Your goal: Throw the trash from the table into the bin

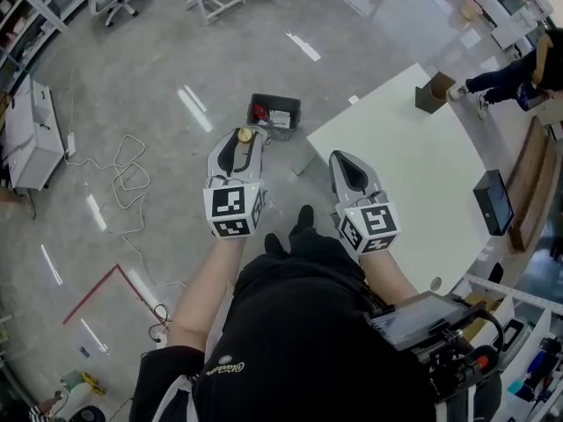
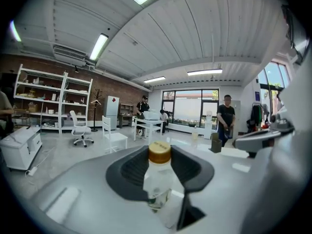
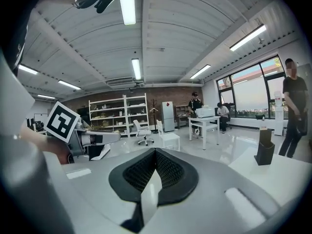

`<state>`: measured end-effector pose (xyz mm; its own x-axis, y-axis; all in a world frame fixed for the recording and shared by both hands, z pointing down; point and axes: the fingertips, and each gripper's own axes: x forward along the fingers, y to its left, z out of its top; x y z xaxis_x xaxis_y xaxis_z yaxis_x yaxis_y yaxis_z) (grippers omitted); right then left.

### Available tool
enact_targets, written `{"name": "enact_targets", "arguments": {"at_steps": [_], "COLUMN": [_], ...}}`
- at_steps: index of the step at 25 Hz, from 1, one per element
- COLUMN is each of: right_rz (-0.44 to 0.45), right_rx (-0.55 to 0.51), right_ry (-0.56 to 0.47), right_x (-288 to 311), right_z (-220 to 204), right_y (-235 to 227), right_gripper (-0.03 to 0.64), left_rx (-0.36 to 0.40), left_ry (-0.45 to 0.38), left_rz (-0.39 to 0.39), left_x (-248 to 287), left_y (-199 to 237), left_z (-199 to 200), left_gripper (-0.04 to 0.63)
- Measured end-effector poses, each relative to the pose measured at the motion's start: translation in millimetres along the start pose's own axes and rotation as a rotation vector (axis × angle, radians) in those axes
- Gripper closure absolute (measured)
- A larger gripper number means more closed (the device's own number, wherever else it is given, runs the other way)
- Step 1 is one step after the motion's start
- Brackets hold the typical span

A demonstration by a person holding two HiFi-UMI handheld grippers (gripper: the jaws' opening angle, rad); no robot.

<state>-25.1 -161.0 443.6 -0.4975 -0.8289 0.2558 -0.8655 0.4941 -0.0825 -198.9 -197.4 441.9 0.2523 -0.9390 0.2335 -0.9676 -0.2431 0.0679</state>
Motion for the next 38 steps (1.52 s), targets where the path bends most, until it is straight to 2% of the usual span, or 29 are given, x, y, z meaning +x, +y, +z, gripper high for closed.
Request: {"name": "enact_targets", "arguments": {"at_steps": [7,13,19,23,29,34,38], "right_rz": [0.040,0.078,0.073,0.060,0.016,-0.025,-0.059], "right_rx": [0.036,0.059,0.075,0.112,0.149,0.177,0.192], "right_ry": [0.019,0.015,0.039,0.074,0.113,0.130,0.115], "right_x": [68.0,129.2,161.3,198.6,217.4,231.8,241.8], "right_z": [-5.4,13.2,18.7,4.3,-12.6,-24.3,-25.7], "right_y": [-18.0,-66.0,-73.6,-80.4,-90.8,-107.0,-123.7], "right_gripper": [0.615,0.615,0.615,0.615,0.615,0.615,0.615], "left_rx": [0.002,0.012,0.012,-0.006,-0.031,-0.017,-0.041], "left_ry": [0.050,0.074,0.076,0.111,0.157,0.198,0.258], "left_rz": [0.028,0.047,0.052,0.034,0.011,0.030,0.054], "left_x": [58.2,134.2,162.1,200.1,246.1,308.5,366.5], "left_y": [24.5,26.4,35.7,51.2,68.6,82.6,91.0], "left_z": [-9.7,4.4,12.8,-7.2,-43.8,-92.5,-142.3], "left_gripper": [0.457,0.457,0.457,0.457,0.457,0.459,0.459]}}
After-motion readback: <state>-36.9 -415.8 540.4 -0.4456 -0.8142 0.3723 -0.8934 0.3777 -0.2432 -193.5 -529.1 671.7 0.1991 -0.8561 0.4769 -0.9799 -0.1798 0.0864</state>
